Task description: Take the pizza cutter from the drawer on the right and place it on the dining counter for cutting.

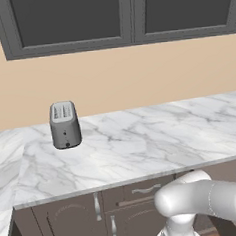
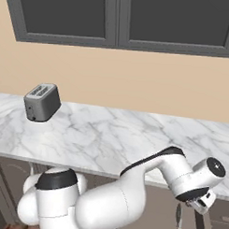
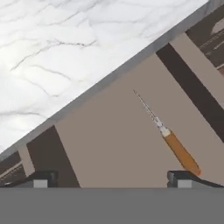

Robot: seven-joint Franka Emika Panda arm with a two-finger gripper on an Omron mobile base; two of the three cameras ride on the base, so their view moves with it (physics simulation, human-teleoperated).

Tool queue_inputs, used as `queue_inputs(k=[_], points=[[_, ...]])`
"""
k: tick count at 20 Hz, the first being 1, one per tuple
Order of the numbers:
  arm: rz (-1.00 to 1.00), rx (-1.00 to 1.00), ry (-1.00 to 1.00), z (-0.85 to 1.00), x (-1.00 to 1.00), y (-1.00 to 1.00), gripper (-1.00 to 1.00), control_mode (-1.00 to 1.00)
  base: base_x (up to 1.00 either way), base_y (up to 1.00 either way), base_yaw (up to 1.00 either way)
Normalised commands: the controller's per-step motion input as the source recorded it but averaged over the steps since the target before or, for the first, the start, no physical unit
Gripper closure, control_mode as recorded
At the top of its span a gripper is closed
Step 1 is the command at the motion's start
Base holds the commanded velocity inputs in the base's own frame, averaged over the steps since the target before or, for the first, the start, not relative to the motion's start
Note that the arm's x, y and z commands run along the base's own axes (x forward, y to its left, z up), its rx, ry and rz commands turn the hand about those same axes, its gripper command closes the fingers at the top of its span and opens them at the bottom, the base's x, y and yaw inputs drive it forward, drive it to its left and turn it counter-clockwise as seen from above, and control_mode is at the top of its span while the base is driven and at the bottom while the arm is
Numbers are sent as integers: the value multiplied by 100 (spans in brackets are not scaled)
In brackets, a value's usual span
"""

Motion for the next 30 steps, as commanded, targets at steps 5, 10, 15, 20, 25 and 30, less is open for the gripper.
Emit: queue_inputs(k=[5,10,15,20,25,30], points=[[40,-42,0,-71,-13,45,-100,-100,0,0,0],[38,-23,4,-43,7,27,-100,-100,0,0,0],[34,-6,3,-33,1,-8,-100,-100,0,0,0],[11,-4,7,-5,0,-19,-100,-100,0,0,0],[3,-7,18,0,0,-16,-100,-100,0,0,0],[-1,0,17,0,0,-39,-100,-100,0,0,0]])
